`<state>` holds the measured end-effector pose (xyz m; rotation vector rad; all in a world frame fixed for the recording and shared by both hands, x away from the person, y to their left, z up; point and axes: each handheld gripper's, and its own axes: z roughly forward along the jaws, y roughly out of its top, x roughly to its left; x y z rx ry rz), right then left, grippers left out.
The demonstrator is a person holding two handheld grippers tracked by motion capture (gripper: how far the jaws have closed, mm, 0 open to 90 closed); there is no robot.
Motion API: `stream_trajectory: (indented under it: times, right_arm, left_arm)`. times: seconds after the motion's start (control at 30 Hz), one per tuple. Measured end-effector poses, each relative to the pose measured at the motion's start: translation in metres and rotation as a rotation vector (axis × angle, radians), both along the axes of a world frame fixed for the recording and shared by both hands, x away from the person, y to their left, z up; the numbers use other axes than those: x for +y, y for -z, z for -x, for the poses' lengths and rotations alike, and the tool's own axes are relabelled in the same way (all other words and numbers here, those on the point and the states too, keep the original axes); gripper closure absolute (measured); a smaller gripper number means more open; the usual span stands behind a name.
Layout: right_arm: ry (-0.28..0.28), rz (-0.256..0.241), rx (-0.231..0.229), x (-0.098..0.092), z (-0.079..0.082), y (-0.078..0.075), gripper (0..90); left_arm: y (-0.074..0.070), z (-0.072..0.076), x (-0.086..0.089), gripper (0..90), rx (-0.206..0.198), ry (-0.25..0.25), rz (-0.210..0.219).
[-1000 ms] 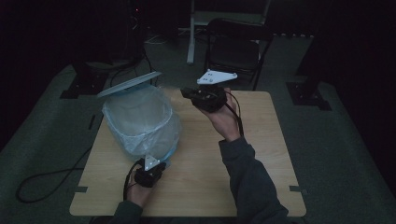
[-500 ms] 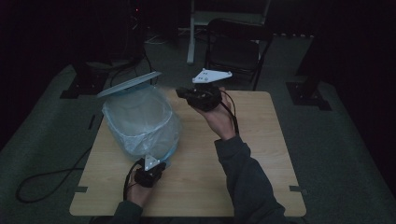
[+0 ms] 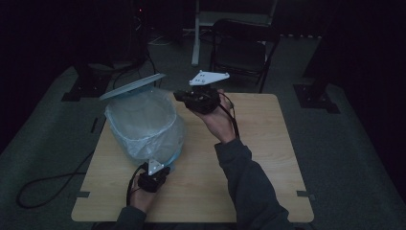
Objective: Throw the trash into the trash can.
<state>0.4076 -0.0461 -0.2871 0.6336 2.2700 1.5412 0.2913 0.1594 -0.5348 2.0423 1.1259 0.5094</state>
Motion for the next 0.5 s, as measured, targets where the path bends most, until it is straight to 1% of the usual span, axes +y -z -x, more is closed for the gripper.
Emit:
stream_trajectory:
  times: [0.13, 0.3, 0.5]
  right_arm:
    - [-0.005, 0.001, 0.003, 0.003, -0.001, 0.001, 86.6]
    - [-0.014, -0.006, 0.01, 0.007, -0.001, 0.002, 86.6]
    - [-0.027, 0.002, 0.015, 0.015, -0.001, 0.003, 86.5]
  left_arm:
    - [0.0, 0.0, 0.0, 90.0, -0.002, 0.003, -0.005]
    - [0.0, 0.0, 0.0, 90.0, 0.0, 0.0, 0.0]
    - [0.0, 0.0, 0.0, 90.0, -0.003, 0.001, -0.005]
